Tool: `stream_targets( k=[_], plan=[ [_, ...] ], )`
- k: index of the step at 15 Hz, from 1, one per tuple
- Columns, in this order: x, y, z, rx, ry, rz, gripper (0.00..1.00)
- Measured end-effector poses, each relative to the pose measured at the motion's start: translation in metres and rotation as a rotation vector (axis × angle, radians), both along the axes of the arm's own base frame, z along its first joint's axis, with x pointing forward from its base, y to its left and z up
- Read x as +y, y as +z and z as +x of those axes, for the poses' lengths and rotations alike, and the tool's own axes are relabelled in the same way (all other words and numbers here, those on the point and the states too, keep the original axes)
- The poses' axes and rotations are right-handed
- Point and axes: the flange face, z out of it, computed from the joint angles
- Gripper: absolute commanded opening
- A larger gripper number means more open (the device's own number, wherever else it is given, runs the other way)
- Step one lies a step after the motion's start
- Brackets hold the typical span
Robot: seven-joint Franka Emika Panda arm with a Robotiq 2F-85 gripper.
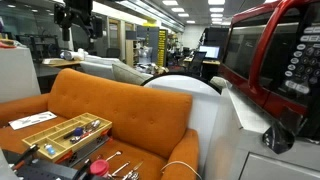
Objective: Put a spoon in the right compartment of the tray
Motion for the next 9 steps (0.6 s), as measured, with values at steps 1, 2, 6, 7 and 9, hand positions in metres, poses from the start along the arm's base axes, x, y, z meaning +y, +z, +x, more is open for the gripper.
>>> stream_targets(
  k=[1, 2, 6, 7, 9],
  plan=[
    [0.0, 0.0, 0.0, -0.001, 0.0, 0.0, 1.0],
    [0.0, 0.0, 0.0, -0.001, 0.0, 0.0, 1.0],
    [0.018, -0.008, 0.012, -0.014, 0.04, -0.037, 1.0],
    [0.027, -0.015, 0.018, -0.017, 0.058, -0.056, 1.0],
    [0.043, -0.033, 0.031, -0.015, 0.092, -0.098, 1.0]
  ],
)
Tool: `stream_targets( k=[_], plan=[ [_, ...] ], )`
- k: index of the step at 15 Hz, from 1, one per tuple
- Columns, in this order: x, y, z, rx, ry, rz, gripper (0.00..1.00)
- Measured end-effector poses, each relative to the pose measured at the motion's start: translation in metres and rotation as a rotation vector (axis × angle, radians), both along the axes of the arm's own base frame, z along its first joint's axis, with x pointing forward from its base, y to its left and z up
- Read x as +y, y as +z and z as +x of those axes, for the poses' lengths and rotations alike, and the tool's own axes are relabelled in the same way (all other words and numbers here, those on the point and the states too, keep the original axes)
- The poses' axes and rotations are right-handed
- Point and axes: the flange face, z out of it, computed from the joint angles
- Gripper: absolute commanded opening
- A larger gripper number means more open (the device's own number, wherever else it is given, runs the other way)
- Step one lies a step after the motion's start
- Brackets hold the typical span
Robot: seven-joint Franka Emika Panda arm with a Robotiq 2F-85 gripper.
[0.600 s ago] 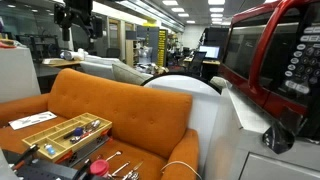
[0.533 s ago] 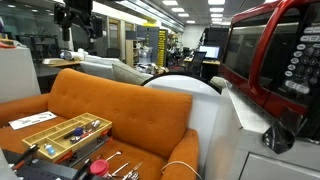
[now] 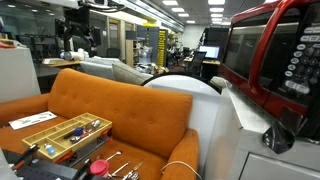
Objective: Put a spoon in the right compartment of the tray
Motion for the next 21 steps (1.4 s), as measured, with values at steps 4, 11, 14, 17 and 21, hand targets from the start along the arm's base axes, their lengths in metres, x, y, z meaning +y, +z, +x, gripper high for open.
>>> stream_targets(
  k=[4, 11, 14, 17, 21],
  plan=[
    [0.015, -0.044, 0.026, 0.03, 0.028, -0.098, 1.0],
    [0.015, -0.062, 0.039, 0.053, 0.0, -0.126, 1.0],
    [0.015, -0.061, 0.039, 0.053, 0.0, -0.127, 1.0],
    [0.016, -0.063, 0.039, 0.056, -0.001, -0.126, 1.0],
    [0.02, -0.092, 0.05, 0.032, -0.042, -0.144, 1.0]
  ],
)
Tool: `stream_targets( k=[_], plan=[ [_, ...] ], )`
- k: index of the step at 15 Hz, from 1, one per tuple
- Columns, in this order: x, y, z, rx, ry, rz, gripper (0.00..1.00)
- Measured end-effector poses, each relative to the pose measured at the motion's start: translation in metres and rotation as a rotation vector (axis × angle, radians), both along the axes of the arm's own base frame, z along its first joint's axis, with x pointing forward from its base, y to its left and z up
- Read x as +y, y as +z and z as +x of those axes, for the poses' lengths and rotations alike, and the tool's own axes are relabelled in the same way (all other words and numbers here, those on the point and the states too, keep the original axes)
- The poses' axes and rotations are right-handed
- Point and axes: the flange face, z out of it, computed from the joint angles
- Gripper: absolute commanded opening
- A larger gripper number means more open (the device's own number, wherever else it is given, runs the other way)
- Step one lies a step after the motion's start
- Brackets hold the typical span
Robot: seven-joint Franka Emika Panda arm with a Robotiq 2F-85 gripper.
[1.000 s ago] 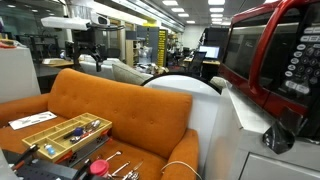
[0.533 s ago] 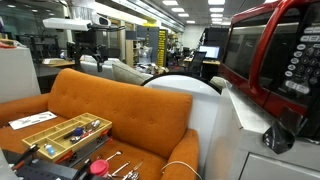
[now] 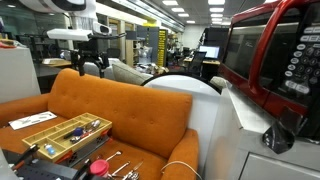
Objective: Put a spoon in the right compartment of the tray
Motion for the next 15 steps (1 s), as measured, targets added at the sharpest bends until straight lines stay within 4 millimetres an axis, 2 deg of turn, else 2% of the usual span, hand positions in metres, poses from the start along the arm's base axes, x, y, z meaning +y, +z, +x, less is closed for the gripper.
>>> stream_targets(
  k=[6, 9, 12, 15],
  plan=[
    [0.032, -0.099, 0.035, -0.037, -0.015, -0.112, 1.0],
    [0.039, -0.139, 0.055, -0.009, -0.05, -0.186, 1.0],
    [0.037, -0.159, 0.074, 0.019, -0.101, -0.224, 1.0],
    [0.036, -0.159, 0.078, 0.021, -0.106, -0.226, 1.0]
  ],
)
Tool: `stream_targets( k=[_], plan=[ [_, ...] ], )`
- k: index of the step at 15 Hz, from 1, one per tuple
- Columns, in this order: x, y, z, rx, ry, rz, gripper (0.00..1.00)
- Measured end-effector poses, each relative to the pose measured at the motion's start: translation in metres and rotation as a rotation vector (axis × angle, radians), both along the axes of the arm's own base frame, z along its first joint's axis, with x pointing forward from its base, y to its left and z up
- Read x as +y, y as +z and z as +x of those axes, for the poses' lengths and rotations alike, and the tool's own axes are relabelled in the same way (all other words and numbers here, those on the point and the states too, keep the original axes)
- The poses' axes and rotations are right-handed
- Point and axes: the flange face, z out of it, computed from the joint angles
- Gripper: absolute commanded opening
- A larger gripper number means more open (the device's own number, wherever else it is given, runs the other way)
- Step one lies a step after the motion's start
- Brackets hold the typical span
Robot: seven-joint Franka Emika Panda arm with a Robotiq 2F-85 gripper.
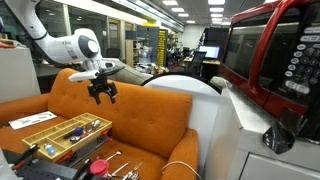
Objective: Put a spoon in the right compartment of the tray
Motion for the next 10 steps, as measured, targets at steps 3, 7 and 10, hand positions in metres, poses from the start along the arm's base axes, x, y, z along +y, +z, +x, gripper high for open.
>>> stream_targets(
  k=[3, 7, 10],
  plan=[
    [0.0, 0.0, 0.0, 0.0, 0.0, -0.001, 1.0],
    [0.004, 0.002, 0.004, -0.034, -0.004, 0.012, 1.0],
    [0.013, -0.011, 0.013, -0.086, -0.002, 0.046, 1.0]
  ],
)
